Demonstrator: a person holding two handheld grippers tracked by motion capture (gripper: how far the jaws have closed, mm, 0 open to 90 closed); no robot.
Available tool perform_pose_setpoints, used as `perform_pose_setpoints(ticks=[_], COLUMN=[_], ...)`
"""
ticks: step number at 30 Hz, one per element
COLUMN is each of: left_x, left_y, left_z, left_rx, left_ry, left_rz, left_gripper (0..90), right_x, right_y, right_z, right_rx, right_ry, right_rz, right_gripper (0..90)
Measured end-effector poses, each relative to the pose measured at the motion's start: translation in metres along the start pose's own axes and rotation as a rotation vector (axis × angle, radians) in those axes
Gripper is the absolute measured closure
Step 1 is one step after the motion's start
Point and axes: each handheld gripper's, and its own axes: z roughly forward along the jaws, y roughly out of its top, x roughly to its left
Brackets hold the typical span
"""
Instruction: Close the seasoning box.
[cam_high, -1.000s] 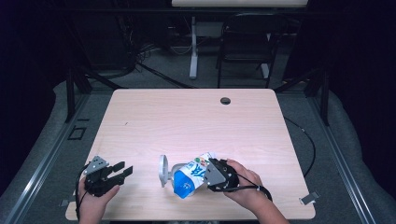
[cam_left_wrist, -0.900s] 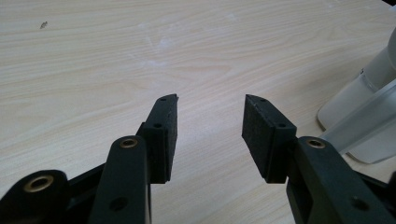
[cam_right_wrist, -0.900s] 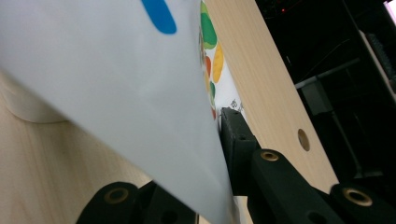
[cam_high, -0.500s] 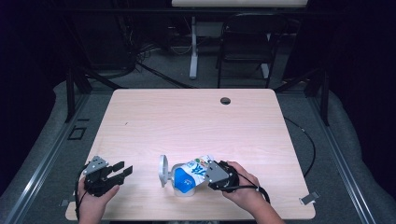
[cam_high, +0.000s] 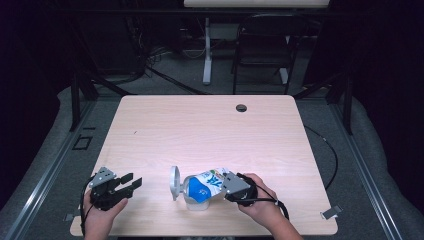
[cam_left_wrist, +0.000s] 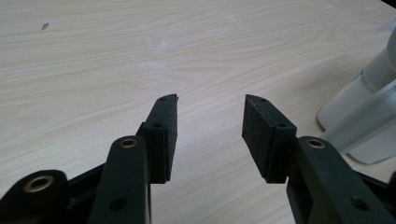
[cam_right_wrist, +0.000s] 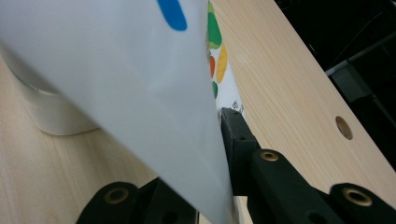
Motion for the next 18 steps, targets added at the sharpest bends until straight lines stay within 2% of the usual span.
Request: perform_pose_setpoints(ticks=[11,15,18], left_x=[-0.0003,0.0001,0.0001], left_y=[0.0001,-0.0001,0.0000], left_z=[0.0001,0.0001,-0.0001], left_rx=[-0.002,-0.001,-0.001], left_ry=[0.000,-0.001,-0.002], left_rz=[0.001,-0.001,-0.001], left_gripper=[55.8,55.8,55.8], right_x=[-0.0028,-0.0050,-0.0076], right_y=[0.0010,0.0024,0.0019], right_z=[-0.0033,-0.0048,-0.0056], right_rx=[-0.055,-0.065,-0.083], right_ry=[0.051,0.064,0.080], right_rz=[0.107,0.126,0.166], right_gripper=[84.9,84.9,84.9])
